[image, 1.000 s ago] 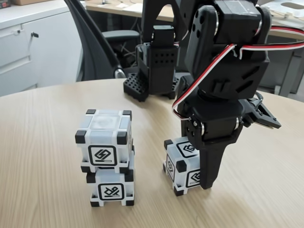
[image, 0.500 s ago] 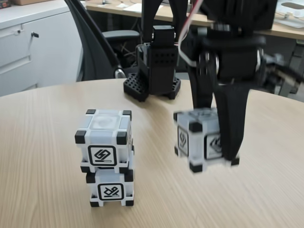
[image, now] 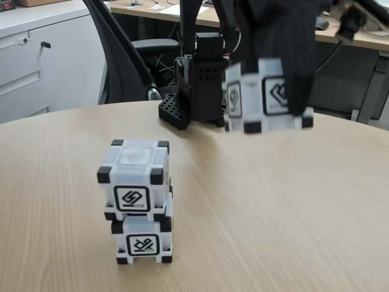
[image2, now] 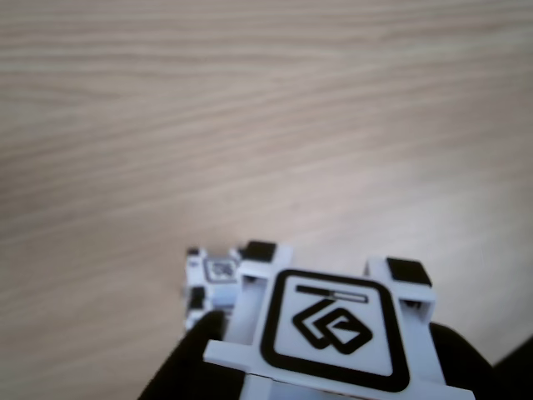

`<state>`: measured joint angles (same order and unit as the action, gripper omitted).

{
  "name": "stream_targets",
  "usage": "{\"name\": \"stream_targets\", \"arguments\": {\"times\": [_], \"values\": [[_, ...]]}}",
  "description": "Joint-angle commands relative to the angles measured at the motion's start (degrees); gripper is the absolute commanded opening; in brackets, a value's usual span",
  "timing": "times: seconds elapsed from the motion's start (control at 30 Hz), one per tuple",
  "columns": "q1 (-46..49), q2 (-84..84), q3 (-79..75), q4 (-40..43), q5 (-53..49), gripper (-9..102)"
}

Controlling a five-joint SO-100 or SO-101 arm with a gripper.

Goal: Stack cubes from left to right.

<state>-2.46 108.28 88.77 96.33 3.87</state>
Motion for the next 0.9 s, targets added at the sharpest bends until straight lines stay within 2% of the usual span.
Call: {"name": "stream_targets", "arguments": {"times": [0.0,0.1,0.63,0.87], "values": [[0.9,3.6,-3.3,1.1,-1.7,0],[1.8,4.1,-3.3,2.0,-2.9,0],[21.0,4.2,-3.3,2.5,-10.7,0],[24.8,4.0,-3.3,2.4,-12.4,0]]}}
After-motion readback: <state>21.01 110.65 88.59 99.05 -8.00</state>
